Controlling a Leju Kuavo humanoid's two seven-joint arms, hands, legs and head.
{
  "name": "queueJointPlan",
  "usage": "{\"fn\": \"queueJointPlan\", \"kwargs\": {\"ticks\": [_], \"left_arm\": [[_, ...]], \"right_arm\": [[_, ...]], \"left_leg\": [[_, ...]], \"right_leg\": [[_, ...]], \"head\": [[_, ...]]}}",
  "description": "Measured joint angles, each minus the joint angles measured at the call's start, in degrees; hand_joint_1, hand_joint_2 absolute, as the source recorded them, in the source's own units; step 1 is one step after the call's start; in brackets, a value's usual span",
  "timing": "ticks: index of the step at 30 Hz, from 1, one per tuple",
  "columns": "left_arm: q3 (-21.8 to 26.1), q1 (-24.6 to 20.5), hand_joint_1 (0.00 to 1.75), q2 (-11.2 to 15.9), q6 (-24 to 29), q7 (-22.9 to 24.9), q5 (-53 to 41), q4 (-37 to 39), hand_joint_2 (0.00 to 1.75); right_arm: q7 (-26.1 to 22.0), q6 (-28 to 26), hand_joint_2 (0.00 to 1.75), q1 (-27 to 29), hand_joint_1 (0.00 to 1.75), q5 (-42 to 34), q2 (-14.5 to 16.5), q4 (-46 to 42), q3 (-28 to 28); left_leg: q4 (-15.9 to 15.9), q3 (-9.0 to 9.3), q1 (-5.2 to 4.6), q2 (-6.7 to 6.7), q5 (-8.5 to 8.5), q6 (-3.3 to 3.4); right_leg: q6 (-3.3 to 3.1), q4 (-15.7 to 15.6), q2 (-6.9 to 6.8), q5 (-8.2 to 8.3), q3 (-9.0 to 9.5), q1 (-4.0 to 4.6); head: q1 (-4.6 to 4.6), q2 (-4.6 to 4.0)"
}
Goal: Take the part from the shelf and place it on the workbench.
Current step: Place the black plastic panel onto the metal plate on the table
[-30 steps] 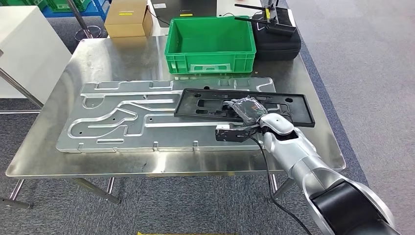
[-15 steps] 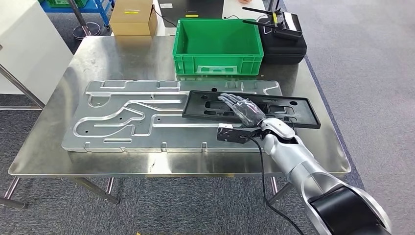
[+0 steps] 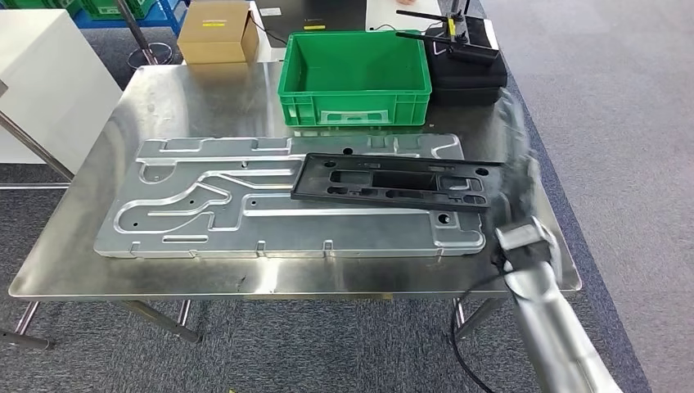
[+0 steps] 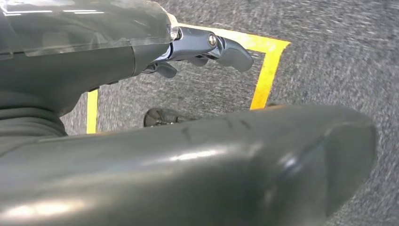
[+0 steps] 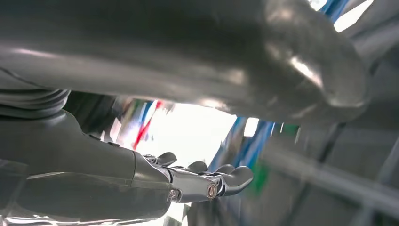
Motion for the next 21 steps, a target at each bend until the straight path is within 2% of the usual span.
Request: {"fn": "queueJointPlan", "kwargs": {"ticks": [2,3,4,5,7,8,9,10,12,13,14,15,16,18,19,21], "left_arm": [[0.8,0.5,0.0,-0.2,0.3,-0.2,0.5,0.0,0.0],[1.2,0.6,0.0,-0.3,0.5,-0.4,0.6,0.0,0.0],[1.6,0.8,0.0,-0.5,0.7,-0.5,0.7,0.0,0.0],[2.0,0.9,0.0,-0.6,0.8,-0.6,0.8,0.0,0.0],[2.7,1.1,0.0,-0.8,1.2,-0.6,0.8,0.0,0.0],[3.0,1.2,0.0,-1.0,1.3,-0.5,0.7,0.0,0.0],[3.2,1.2,0.0,-1.1,1.4,-0.5,0.5,0.0,0.0],[3.4,1.1,0.0,-1.3,1.5,-0.4,0.3,0.0,0.0],[3.6,0.9,0.0,-1.6,1.5,-0.4,0.1,0.0,0.0],[3.7,0.9,0.0,-1.6,1.5,-0.4,0.0,0.0,0.0],[3.8,0.9,0.0,-1.7,1.4,-0.4,-0.2,0.0,0.0],[3.8,0.9,0.0,-1.7,1.3,-0.4,-0.3,0.0,0.0],[3.8,0.8,0.0,-1.7,1.3,-0.5,-0.6,0.0,0.0],[3.8,0.5,0.0,-1.8,1.1,-0.6,-0.9,0.0,0.0],[3.8,0.4,0.0,-1.8,1.0,-0.7,-1.1,0.0,0.0],[3.9,0.3,0.0,-1.8,0.8,-0.9,-1.3,0.0,0.0]], "right_arm": [[0.1,-4.1,0.0,8.4,0.0,1.6,-2.0,-6.5,-6.5],[0.1,-5.2,0.0,12.7,0.0,2.0,-2.5,-9.1,-10.3],[0.1,-5.6,0.0,16.8,0.0,2.3,-2.8,-11.2,-14.5],[0.1,-5.6,0.0,20.7,0.0,3.0,-2.9,-12.8,-18.7],[0.1,-4.1,0.0,26.5,0.0,6.2,-2.6,-14.4,-27.0],[0.1,-3.0,0.0,28.6,0.0,8.8,-2.2,-14.6,-31.1],[0.2,-2.1,0.0,30.3,0.0,11.6,-1.7,-14.6,-35.2],[0.2,-1.4,0.0,31.6,0.0,14.1,-1.0,-14.3,-39.2],[0.2,-0.9,0.0,33.5,0.0,17.8,0.4,-13.3,-46.2],[0.2,-0.6,0.0,34.2,0.0,19.2,1.1,-12.6,-49.0],[0.2,-0.2,0.0,34.6,0.0,21.1,1.9,-11.7,-51.5],[0.2,0.2,0.0,34.7,0.0,24.0,2.8,-10.4,-54.0],[0.2,0.6,0.0,34.5,0.0,27.7,3.9,-8.6,-56.6],[0.3,0.3,0.0,33.5,0.0,34.7,5.8,-2.8,-61.7],[0.4,-0.4,0.0,32.8,0.0,37.2,6.6,1.0,-63.9],[0.5,-2.7,0.0,31.2,0.0,41.0,7.5,9.6,-67.6]], "left_leg": [[-7.9,4.26,-0.02,-0.16,3.63,0.56],[-11.8,6.35,-0.13,-0.31,4.78,0.9],[-14.3,7.71,-0.26,-0.46,5.27,1.2],[-15.4,8.29,-0.42,-0.58,5.12,1.42],[-15.8,8.45,-0.59,-0.53,5.33,1.87],[-16.3,8.64,-0.53,-0.4,5.72,2.22],[-16.8,8.77,-0.41,-0.27,6.19,2.66],[-17.3,8.79,-0.3,-0.16,6.63,3.03],[-17.6,8.38,-0.34,-0.08,7.15,3.4],[-17.4,8.01,-0.4,-0.07,7.29,3.39],[-17.2,7.64,-0.46,-0.04,7.42,3.36],[-17.0,7.26,-0.48,0.03,7.55,3.27],[-16.7,6.89,-0.47,0.08,7.68,3.13],[-16.1,6.32,-0.54,0.08,7.89,2.74],[-15.8,6.16,-0.63,0.01,8.0,2.49],[-15.7,6.08,-0.76,-0.11,8.33,1.85]], "right_leg": [[0.3,0.0,-0.12,-0.33,0.53,0.0],[0.53,0.0,-0.13,-0.48,0.69,0.04],[0.8,0.0,-0.14,-0.56,0.78,0.03],[1.11,-0.1,-0.15,-0.56,0.8,-0.01],[1.83,-0.3,-0.03,-0.31,0.94,-0.05],[2.15,-0.2,0.09,-0.58,0.99,-0.07],[2.44,0.7,0.25,-1.55,0.74,-0.06],[2.65,2.6,0.4,-3.22,0.02,-0.05],[2.95,9.4,0.66,-7.67,-2.65,-0.17],[3.07,12.7,0.71,-9.18,-3.86,-0.2],[3.16,14.4,0.73,-9.72,-4.29,-0.24],[3.22,13.8,0.72,-9.12,-3.53,-0.28],[3.26,10.9,0.7,-7.65,-1.54,-0.36],[3.14,2.7,0.72,-4.93,3.47,-0.45],[2.89,0.0,0.79,-4.18,4.99,-0.42],[2.17,-1.1,0.97,-3.64,5.37,-0.14]], "head": [[0.01,0.0],[0.03,0.0],[0.03,0.0],[0.04,0.0],[0.02,0.0],[0.04,0.0],[0.07,0.0],[0.1,0.0],[0.14,0.0],[0.14,0.0],[0.13,0.0],[0.13,0.0],[0.13,0.0],[0.13,0.0],[0.11,0.0],[0.07,0.0]]}}
